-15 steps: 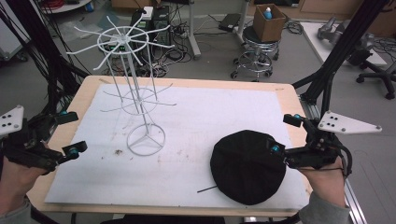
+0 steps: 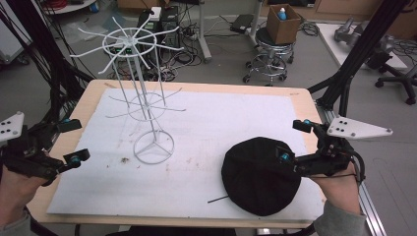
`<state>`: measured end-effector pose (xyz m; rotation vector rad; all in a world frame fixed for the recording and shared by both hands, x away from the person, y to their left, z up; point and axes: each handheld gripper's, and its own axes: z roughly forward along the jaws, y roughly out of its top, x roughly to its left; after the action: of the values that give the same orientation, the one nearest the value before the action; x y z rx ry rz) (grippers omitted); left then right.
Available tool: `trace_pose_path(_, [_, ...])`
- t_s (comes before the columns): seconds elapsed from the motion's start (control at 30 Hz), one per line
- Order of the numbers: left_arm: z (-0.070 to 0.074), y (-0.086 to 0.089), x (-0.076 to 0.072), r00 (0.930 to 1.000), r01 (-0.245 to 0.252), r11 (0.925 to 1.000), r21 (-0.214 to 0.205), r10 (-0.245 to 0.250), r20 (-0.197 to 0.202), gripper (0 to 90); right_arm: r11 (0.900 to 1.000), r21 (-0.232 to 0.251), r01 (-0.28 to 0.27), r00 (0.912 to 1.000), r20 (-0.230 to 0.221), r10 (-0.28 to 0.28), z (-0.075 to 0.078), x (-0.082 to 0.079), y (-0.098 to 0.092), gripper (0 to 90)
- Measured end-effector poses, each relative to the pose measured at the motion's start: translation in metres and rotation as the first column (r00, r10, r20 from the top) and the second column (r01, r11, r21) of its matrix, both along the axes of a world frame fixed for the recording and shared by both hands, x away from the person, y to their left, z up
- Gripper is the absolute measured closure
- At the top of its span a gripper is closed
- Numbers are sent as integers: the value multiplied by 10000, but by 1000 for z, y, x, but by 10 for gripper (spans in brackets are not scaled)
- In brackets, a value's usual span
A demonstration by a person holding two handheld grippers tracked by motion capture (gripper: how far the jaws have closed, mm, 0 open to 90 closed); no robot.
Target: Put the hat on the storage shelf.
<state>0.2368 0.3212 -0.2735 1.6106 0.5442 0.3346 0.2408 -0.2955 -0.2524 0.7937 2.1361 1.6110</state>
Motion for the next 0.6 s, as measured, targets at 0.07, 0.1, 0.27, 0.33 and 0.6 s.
trace_pose_path(0.07, [0,-1,0,10000,-19,10000,2,19,-13,17,9998,-173,53,9997,241,-48,-1,-1,1,11])
trace_pose_path(0.1, [-1,-1,-1,10000,-4,10000,35,4,-21,17,9996,-275,32,9984,570,-17,-1,-3,0,11])
trace_pose_path(0.27, [-1,-2,-3,9999,-105,9998,145,104,78,17,9977,-617,-268,9971,696,311,-8,-1,2,11])
trace_pose_path(0.33, [-1,-1,-3,9999,-116,9998,146,116,46,17,9954,-877,-385,9976,531,433,-13,0,4,11])
trace_pose_path(0.6, [-3,-2,-1,10000,-85,9998,161,85,-23,17,9886,-1216,-890,9958,111,910,-42,5,7,11])
